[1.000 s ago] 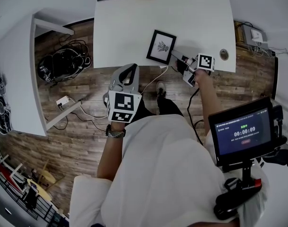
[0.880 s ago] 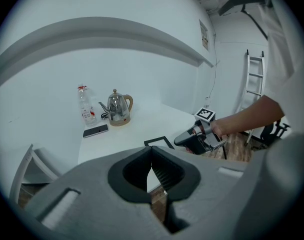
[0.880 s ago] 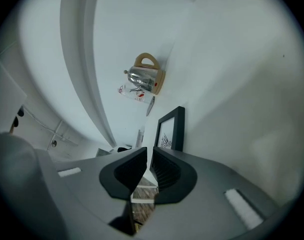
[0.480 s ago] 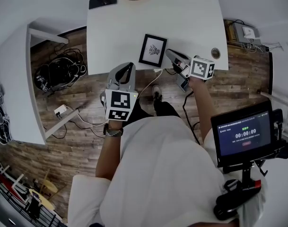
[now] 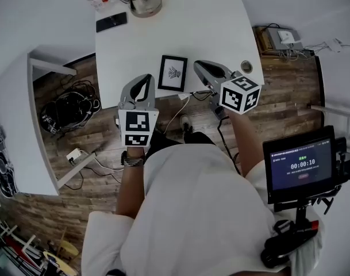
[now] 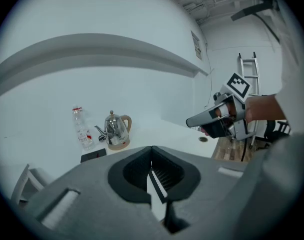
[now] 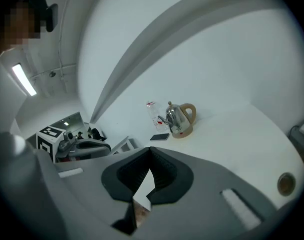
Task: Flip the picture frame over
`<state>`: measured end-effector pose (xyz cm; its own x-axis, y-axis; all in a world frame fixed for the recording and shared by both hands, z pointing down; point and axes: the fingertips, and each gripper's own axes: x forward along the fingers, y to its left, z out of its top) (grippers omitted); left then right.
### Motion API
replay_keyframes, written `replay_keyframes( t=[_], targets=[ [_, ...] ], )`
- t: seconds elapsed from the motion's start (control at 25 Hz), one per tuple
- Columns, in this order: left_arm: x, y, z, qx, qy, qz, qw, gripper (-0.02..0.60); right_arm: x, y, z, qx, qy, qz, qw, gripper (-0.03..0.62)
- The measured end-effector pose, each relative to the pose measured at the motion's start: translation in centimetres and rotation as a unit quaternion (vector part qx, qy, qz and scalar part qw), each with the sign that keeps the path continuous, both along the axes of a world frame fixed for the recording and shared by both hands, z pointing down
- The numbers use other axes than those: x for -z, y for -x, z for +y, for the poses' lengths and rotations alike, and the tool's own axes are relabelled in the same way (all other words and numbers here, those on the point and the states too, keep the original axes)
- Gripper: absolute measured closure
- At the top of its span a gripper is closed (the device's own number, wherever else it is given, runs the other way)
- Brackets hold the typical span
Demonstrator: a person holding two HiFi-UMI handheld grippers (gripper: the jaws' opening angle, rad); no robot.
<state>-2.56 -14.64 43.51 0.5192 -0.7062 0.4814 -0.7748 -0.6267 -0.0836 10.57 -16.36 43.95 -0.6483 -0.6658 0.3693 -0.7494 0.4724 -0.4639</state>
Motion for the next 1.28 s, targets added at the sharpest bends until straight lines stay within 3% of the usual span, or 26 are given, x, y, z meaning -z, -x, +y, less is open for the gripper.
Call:
replay_keyframes(
  t=[0.48, 0.88, 1.28],
  targets=[
    [9.4, -1.1, -2.6, -0.03, -0.103, 0.012, 0.9942, 0.578, 10.7, -1.2, -0.1, -0.042, -0.132, 0.079, 0.987, 0.591],
    [16.3, -0.4, -4.5, -0.046, -0.182, 0.016, 0.982, 0.577, 19.2, -0.5, -1.3, -0.066, -0.231, 0.082, 0.967, 0.591],
    [19.1, -0.1, -5.7, -0.046, -0.215, 0.026, 0.9752, 0.578, 21.3, -0.4, -2.4, -0.079, -0.257, 0.115, 0.956, 0.592]
  ],
)
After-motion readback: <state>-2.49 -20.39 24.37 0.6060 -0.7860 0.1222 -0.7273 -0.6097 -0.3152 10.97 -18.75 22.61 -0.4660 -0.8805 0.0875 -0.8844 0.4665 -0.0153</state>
